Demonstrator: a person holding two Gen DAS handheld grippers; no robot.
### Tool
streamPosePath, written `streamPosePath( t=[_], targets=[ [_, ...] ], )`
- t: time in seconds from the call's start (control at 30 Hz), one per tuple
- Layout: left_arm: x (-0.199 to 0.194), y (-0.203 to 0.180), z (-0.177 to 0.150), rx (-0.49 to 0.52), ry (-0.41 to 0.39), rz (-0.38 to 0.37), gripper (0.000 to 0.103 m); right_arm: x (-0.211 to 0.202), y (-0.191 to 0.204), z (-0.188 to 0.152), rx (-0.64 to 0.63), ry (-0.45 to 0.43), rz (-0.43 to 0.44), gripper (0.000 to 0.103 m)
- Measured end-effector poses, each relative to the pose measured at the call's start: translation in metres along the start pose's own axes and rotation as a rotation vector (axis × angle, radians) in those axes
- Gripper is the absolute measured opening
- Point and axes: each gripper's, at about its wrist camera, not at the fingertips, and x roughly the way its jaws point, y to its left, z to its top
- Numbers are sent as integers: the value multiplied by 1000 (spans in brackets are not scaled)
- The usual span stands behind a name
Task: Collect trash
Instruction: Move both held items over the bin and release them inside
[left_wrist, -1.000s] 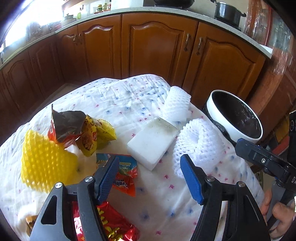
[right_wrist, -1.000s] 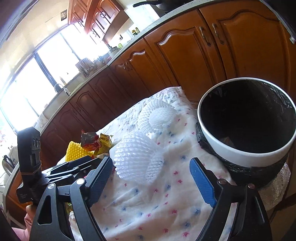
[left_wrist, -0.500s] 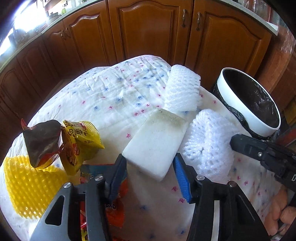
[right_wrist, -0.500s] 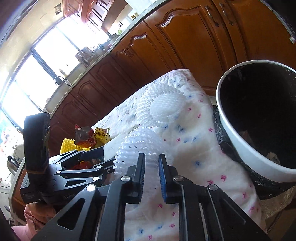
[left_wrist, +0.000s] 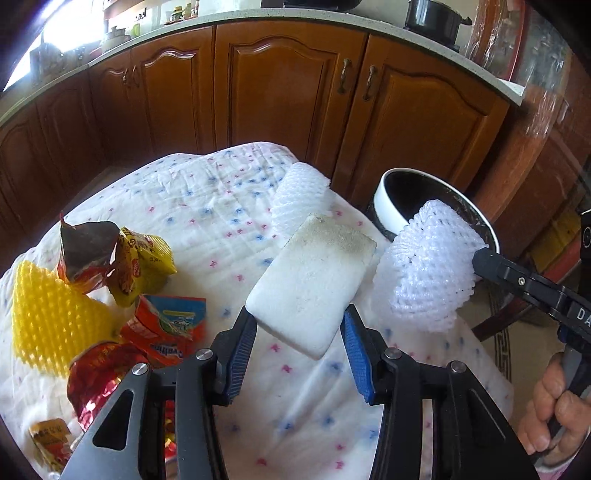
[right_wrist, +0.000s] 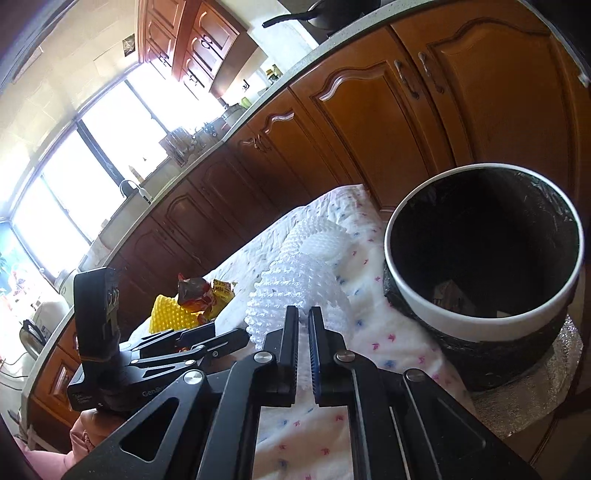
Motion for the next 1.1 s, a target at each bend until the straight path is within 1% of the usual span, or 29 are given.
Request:
streamPosePath(
  t=[0.17, 0.27, 0.43, 0.67, 0.83, 0.97, 1.1],
  targets=[
    [-13, -18, -4, -17, -30, -55, 46, -25, -12, 3, 9, -45, -44, 5],
    [-14, -31, -1, -10, -31, -85, 46, -38, -22, 5, 19, -67, -70, 5],
    [-9, -50, 4, 16, -25, -111, 46, -56, -37, 9, 35, -101, -108, 5],
    [3, -68, 19, 37, -25, -125, 46, -70, -55, 20, 42, -138, -156, 5],
    [10, -84, 34, 61, -34, -114, 46, -75, -65, 33, 30, -164, -199, 5],
    [22, -96, 48, 71, -27, -120, 47, -72, -72, 47, 11, -172, -232, 5],
    [39, -107, 60, 98, -20, -103, 47, -62, -81, 59, 0, -161, -272, 5]
  ],
)
